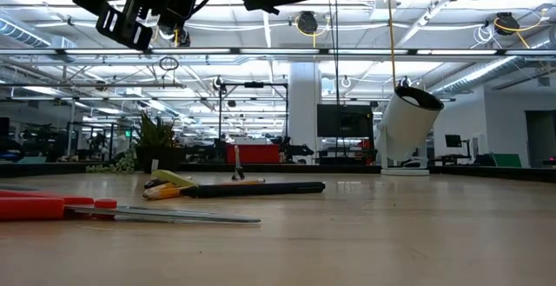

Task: Pick and place office supplies into organizer
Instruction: Put the black pen into the desk organizer

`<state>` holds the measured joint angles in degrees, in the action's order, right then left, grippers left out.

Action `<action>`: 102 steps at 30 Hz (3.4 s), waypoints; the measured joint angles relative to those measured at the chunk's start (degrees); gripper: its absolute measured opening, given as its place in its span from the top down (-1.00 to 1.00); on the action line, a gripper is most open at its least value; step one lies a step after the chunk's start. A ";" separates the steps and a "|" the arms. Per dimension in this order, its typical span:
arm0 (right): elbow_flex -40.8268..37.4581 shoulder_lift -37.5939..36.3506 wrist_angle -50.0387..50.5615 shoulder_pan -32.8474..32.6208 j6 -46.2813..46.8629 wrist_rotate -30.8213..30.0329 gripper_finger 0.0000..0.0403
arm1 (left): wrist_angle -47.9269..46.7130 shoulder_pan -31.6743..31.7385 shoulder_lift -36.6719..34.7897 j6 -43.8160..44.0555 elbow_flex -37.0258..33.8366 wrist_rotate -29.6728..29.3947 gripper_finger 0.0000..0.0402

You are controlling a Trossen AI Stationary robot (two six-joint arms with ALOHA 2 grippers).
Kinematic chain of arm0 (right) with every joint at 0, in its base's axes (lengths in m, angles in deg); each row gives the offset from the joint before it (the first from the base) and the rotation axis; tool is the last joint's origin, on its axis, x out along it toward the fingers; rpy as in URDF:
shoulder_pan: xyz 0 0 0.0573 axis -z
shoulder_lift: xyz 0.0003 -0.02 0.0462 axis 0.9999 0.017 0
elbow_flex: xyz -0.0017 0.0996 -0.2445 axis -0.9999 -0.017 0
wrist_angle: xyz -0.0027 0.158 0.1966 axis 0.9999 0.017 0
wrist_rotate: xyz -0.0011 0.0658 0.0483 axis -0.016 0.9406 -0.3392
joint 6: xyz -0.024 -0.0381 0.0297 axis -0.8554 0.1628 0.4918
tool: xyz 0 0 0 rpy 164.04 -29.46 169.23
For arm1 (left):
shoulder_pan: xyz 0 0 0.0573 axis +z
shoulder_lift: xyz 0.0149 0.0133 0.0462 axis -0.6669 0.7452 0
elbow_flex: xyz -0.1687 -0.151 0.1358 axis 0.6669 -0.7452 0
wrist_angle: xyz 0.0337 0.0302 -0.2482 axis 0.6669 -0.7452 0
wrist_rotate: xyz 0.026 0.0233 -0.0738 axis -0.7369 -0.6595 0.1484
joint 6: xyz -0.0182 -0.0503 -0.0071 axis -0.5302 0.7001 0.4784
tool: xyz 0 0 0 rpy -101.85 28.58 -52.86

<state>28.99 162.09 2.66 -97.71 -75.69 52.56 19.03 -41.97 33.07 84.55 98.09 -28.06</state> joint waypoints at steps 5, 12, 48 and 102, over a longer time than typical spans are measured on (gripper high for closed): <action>0.00 0.00 -0.22 0.00 0.03 -0.23 0.83 | -0.23 0.03 0.00 0.03 0.00 -0.07 0.78; 0.00 -0.10 -3.82 0.09 7.56 -0.29 0.67 | -0.56 0.06 0.04 -1.61 -0.02 -0.76 0.86; -5.48 -10.00 -45.26 18.25 54.70 1.24 0.32 | 19.47 0.48 0.04 -8.26 -0.04 -13.71 0.83; -14.23 3.17 -73.82 8.20 88.80 -5.80 0.28 | 29.32 5.00 0.02 0.24 -0.03 -15.57 0.93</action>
<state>14.76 165.26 -71.16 -89.52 13.11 46.76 48.35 -36.96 33.09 84.79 98.06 -43.63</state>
